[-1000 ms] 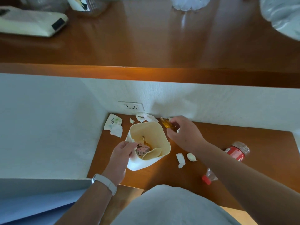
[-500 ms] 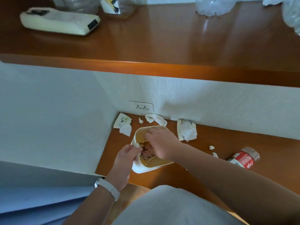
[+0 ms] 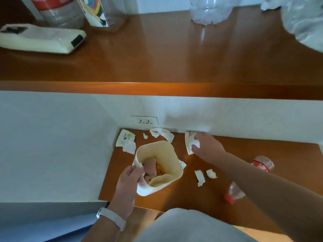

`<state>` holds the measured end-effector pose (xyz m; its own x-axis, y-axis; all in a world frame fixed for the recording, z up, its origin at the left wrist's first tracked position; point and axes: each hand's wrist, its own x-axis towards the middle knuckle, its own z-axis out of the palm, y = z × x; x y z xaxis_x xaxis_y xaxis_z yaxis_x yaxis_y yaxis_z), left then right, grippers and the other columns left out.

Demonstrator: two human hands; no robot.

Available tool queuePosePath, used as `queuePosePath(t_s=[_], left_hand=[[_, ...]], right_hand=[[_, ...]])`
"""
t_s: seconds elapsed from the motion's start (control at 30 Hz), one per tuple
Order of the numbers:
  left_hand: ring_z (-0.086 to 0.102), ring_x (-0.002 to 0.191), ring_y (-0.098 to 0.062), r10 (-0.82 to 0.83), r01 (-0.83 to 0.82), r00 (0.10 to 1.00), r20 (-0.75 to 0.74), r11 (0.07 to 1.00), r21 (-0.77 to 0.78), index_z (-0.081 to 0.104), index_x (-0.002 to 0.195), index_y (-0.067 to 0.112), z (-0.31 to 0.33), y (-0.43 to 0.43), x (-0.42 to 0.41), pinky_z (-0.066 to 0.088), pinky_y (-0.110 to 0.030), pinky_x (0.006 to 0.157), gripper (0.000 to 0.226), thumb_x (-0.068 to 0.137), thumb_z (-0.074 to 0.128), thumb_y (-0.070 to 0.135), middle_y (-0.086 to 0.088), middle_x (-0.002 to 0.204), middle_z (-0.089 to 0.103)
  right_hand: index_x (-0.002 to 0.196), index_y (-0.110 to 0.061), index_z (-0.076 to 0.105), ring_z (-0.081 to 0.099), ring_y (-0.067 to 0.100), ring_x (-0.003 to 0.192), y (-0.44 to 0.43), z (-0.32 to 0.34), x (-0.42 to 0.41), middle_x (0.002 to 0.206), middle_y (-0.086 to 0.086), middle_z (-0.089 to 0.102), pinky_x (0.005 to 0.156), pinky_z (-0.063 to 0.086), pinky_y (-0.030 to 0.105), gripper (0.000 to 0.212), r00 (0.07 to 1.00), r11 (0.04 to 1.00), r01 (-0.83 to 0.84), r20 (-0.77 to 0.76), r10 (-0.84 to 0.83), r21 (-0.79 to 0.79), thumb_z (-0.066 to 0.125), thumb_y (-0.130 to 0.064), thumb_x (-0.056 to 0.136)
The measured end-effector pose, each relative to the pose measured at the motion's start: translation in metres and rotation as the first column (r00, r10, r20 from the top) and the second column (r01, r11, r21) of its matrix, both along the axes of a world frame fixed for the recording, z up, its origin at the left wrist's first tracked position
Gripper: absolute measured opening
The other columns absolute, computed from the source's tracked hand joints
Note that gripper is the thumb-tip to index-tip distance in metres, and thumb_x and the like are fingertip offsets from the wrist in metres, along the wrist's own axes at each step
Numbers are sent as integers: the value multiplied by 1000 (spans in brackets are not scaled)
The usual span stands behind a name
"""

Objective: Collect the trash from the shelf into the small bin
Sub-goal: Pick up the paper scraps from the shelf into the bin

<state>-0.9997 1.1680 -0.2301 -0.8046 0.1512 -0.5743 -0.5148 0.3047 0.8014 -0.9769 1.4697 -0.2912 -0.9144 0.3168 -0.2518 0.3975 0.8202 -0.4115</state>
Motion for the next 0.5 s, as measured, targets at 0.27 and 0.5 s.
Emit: queuePosePath(t_s=[0.27, 0.5], left_hand=[[59, 110, -46, 41, -41, 999, 0, 998, -54, 68, 81, 25, -3, -2, -2, 51, -50, 99, 19, 80, 62, 43, -21, 99, 65], [58, 111, -45, 73, -71, 997, 35, 996, -49, 69, 84, 22, -9, -3, -3, 49, -50, 101, 14, 94, 63, 31, -19, 99, 66]], right_hand=[[151, -25, 26, 30, 28, 144, 26, -50, 2, 161, 5, 22, 109, 42, 45, 70, 980, 969, -155, 154, 126, 191, 59, -39, 91], [139, -19, 46, 40, 25, 136, 27, -59, -7, 149, 6, 40, 108, 44, 40, 45, 979, 954, -186, 122, 161, 237, 52, -20, 94]])
